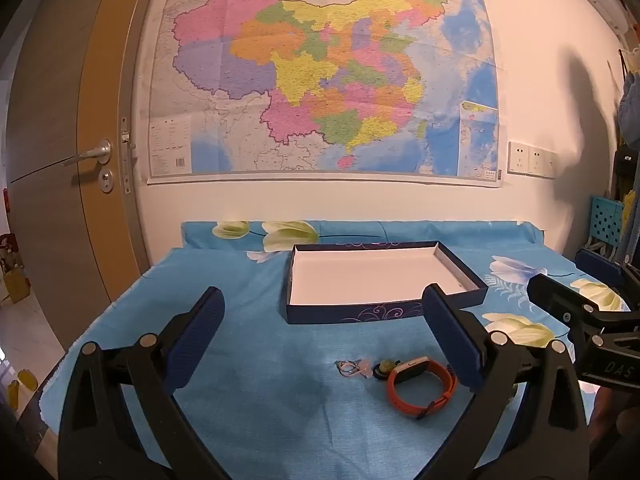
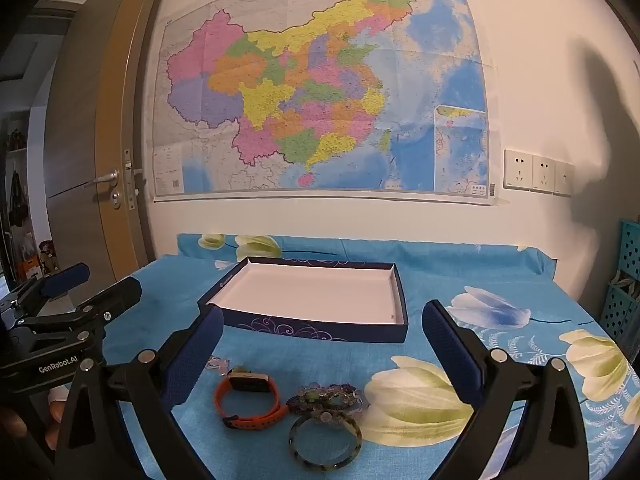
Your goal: Organize jewelry
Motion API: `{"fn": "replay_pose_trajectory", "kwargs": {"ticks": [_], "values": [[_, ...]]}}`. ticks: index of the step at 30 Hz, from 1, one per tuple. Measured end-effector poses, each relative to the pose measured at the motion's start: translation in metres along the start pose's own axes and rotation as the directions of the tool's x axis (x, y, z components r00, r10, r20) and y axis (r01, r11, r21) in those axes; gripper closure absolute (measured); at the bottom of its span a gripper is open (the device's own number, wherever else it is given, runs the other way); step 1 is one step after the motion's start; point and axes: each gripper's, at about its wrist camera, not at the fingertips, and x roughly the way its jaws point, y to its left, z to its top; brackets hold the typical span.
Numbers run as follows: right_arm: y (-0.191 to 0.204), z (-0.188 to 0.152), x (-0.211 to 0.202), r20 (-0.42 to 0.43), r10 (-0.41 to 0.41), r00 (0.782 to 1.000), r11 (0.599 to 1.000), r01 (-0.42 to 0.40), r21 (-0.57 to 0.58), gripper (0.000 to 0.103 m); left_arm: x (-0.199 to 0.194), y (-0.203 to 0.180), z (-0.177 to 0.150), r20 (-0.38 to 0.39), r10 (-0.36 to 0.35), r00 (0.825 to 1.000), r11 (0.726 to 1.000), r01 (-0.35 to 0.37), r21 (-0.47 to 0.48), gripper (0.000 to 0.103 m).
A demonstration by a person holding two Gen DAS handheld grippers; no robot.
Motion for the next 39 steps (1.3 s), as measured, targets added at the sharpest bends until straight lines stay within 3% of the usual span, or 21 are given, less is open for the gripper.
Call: {"fn": "replay_pose_trajectory", "kwargs": {"ticks": [39], "values": [[-0.0040,0.0006,0.0022,-0.006,0.001,1.000,1.000,-0.001,0.007,0.007,0.0004,-0.0028,0.0012,0.000,-0.005,1.000,1.000,0.005,-0.001,0.006]]}}
